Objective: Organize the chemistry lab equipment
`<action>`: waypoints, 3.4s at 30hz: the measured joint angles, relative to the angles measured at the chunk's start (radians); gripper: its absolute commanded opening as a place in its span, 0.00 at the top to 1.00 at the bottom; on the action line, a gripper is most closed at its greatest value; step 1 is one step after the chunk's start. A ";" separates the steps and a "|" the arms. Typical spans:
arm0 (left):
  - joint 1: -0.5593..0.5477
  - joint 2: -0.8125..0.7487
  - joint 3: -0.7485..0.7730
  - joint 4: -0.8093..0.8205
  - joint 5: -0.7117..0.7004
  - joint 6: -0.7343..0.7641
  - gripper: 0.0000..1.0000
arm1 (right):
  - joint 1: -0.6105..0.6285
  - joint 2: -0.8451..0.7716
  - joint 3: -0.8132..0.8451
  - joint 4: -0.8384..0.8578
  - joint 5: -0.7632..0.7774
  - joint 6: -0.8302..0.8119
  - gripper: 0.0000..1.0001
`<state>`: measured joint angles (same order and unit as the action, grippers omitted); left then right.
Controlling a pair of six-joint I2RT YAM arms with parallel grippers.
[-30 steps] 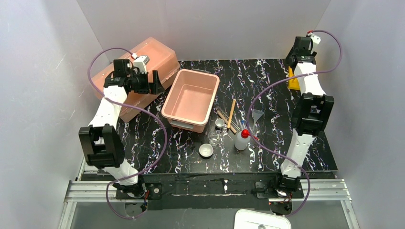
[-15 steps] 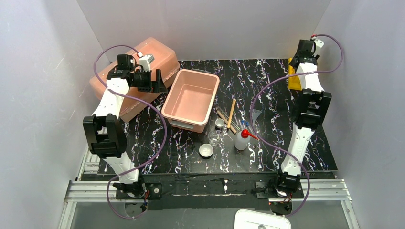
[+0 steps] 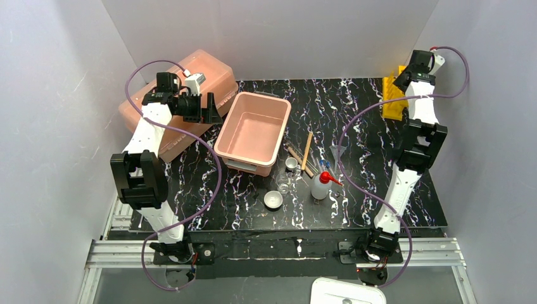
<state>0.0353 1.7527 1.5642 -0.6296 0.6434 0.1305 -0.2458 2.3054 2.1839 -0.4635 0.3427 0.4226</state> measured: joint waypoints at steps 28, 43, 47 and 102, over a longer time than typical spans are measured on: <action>0.000 0.000 -0.003 0.002 -0.007 0.015 0.01 | -0.026 0.021 0.035 -0.112 -0.100 0.046 0.48; 0.006 0.000 -0.003 -0.004 -0.014 0.036 0.01 | -0.040 0.052 0.054 -0.125 -0.152 0.093 0.51; 0.013 0.000 -0.003 -0.010 -0.014 0.044 0.01 | -0.040 0.052 0.054 -0.135 -0.156 0.102 0.53; 0.099 -0.021 -0.002 -0.023 0.035 0.007 0.01 | -0.108 0.009 -0.045 -0.184 -0.201 0.222 0.60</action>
<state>0.1345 1.7321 1.5620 -0.6525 0.6784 0.1376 -0.3534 2.3142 2.1391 -0.6476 0.1421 0.6446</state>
